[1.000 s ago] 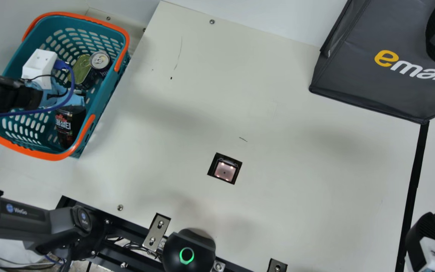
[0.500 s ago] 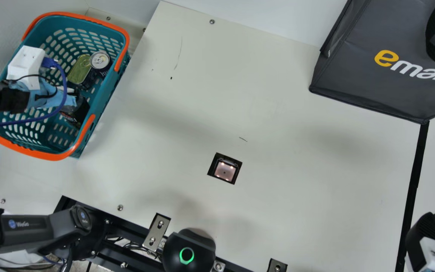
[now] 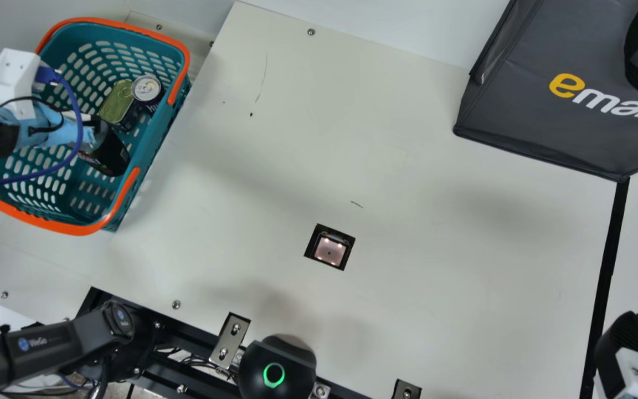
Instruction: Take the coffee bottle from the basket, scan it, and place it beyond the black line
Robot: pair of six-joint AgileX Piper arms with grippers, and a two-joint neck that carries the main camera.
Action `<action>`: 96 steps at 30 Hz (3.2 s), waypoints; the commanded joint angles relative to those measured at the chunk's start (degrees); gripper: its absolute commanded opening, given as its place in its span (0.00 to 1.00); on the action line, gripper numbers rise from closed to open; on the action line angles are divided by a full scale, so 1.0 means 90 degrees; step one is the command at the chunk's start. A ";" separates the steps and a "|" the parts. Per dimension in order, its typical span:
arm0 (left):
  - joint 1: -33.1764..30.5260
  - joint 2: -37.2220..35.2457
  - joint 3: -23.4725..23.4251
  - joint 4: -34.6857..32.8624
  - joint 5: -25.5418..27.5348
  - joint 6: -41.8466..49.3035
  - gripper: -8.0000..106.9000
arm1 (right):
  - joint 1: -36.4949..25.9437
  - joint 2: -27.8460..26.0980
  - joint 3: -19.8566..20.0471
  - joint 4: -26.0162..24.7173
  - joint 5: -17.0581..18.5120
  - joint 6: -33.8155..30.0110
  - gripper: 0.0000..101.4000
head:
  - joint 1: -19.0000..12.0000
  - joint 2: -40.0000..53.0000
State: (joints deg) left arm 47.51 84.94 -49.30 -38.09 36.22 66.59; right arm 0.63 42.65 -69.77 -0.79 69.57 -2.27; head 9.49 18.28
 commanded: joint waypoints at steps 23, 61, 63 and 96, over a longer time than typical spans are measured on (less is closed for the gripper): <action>-0.0344 -0.0994 -0.1163 0.0446 0.1024 -0.1506 0.16 | 0.0000 0.0000 0.0000 0.0000 0.0005 0.0000 0.90 | -0.0175 0.0015; -0.2586 -0.1903 -0.1831 0.1194 0.1410 -0.3257 0.16 | 0.0000 0.0000 0.0000 0.0000 0.0005 0.0000 0.90 | -0.0175 0.0015; -0.2790 -0.1929 -0.1800 0.1266 0.1371 -0.3353 0.16 | 0.0000 0.0000 0.0000 0.0000 0.0005 0.0000 0.90 | -0.0175 0.0015; -0.6193 -0.1925 -0.1155 0.2070 0.0654 -0.4594 0.16 | 0.0000 0.0000 0.0000 0.0000 0.0004 0.0000 0.90 | -0.0175 0.0015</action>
State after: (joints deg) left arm -7.07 67.60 -59.87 -19.43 42.21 25.42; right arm 0.63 42.65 -69.77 -0.79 69.61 -2.27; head 9.49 18.28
